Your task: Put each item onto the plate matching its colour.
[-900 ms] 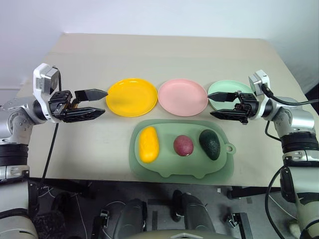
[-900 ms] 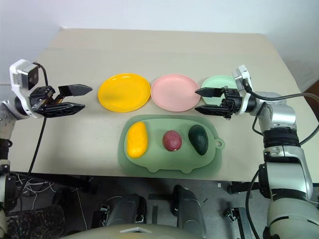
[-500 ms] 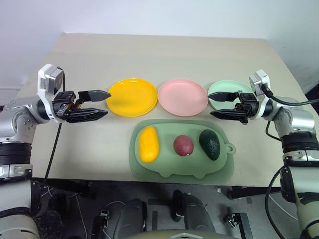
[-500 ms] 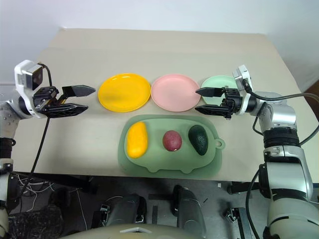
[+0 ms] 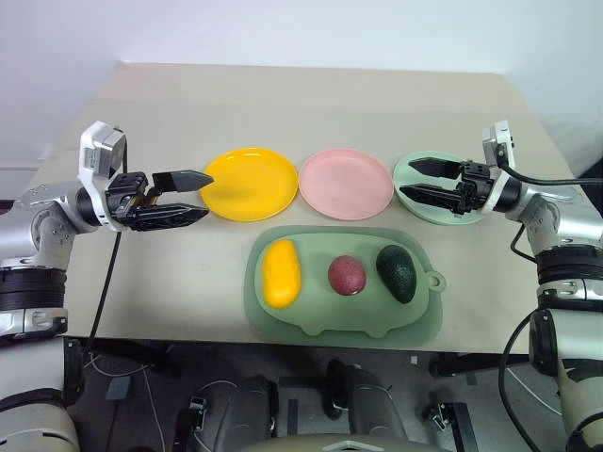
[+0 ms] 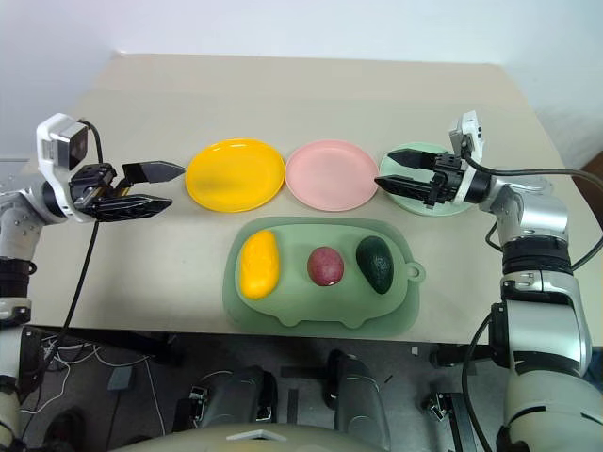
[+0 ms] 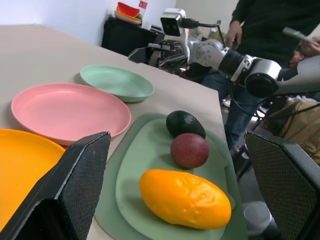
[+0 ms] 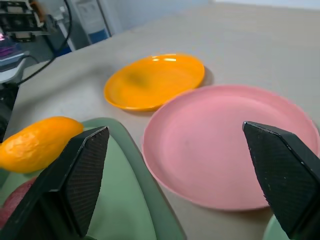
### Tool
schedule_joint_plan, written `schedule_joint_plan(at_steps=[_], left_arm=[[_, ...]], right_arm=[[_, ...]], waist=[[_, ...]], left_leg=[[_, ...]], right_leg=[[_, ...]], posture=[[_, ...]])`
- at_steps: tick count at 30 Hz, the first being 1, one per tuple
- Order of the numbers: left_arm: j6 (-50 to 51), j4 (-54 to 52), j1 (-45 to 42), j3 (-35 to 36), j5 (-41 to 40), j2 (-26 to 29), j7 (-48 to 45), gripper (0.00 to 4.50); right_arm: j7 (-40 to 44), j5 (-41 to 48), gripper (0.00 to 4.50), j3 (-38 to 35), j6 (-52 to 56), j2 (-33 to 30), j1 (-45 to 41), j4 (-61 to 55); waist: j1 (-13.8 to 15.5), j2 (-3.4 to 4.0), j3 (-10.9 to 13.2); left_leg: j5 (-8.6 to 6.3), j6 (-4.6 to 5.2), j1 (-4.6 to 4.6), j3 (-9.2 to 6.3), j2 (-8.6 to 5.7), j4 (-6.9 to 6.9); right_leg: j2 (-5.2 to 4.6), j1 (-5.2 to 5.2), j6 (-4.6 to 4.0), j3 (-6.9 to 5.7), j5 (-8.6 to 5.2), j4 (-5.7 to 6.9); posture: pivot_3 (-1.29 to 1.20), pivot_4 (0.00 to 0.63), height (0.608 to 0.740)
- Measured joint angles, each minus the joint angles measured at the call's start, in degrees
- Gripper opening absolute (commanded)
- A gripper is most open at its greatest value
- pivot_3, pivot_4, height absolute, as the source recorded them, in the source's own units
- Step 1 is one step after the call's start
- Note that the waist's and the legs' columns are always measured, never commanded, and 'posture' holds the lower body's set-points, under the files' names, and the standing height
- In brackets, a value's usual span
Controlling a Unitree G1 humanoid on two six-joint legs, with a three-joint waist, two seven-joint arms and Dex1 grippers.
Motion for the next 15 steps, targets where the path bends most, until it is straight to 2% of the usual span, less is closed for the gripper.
schedule_joint_plan(at_steps=[4,9,15], left_arm=[[-0.07,0.4,-0.05,-0.01,0.55,-0.23,-0.25,4.49],[0.0,0.67,-0.17,-0.52,0.61,-0.4,-0.49,4.49],[0.01,2.1,-2.1,-1.79,0.61,-0.41,-0.51,4.49]], right_arm=[[-0.33,-0.04,4.5,-0.11,3.78,-0.44,-0.16,-0.23],[-5.05,-1.54,4.5,-0.29,5.22,-1.19,0.7,-2.99],[-1.71,-0.19,4.5,0.3,15.66,-2.6,-0.42,-3.67]], waist=[[-0.1,0.01,0.01],[-0.1,0.01,0.01],[-0.06,0.02,0.01]], left_leg=[[0.0,0.0,0.0,0.0,0.01,-0.02],[0.0,0.01,-0.01,-0.01,0.0,-0.02],[-0.01,0.03,-0.01,-0.01,0.0,-0.01]], right_leg=[[0.02,-0.02,0.0,0.0,0.0,-0.01],[0.01,-0.02,0.0,0.0,0.0,-0.01],[0.01,-0.02,0.0,0.01,0.0,-0.01]], posture=[[0.0,0.15,0.74],[0.0,0.15,0.74],[0.0,0.15,0.74]])
